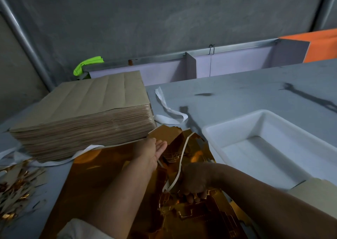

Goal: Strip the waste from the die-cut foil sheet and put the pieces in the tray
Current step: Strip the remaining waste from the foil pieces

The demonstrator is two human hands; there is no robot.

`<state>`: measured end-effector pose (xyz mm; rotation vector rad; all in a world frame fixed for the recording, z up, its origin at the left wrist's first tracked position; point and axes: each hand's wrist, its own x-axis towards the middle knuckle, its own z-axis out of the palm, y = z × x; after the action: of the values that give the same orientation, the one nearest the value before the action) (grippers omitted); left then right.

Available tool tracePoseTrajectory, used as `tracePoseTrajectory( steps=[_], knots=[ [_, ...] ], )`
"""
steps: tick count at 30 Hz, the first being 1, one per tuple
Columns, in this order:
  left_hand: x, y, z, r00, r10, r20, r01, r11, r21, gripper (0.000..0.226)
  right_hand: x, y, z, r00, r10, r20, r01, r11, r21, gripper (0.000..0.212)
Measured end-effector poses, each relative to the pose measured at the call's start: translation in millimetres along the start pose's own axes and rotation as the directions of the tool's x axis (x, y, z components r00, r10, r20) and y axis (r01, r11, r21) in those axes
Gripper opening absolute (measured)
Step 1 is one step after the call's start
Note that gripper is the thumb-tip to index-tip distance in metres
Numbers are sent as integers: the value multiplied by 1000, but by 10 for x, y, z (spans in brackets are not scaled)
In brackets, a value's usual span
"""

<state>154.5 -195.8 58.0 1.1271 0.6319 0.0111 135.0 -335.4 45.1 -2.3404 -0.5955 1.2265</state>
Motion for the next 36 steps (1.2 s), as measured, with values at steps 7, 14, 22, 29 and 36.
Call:
tracePoseTrajectory(
  steps=[7,14,22,29,36],
  knots=[
    [0,-87,89,996,-81,36,81,997,-4,33,1,-26,0,1000,7,-13,-7,1000,-6,14],
    [-14,-133,108,990,-122,72,120,992,31,31,-3,-39,5,1000,27,-8,-28,1000,-15,11],
    [-35,-81,33,984,-119,135,102,987,125,29,15,-36,11,999,32,-8,-33,999,-27,16],
    [-49,72,-228,994,-37,105,13,976,219,3,-8,-20,17,999,-20,-25,20,1000,-3,23],
    [78,168,-753,972,210,-106,-152,904,401,5,-11,-16,8,999,-32,-28,30,999,-44,25]
  ],
)
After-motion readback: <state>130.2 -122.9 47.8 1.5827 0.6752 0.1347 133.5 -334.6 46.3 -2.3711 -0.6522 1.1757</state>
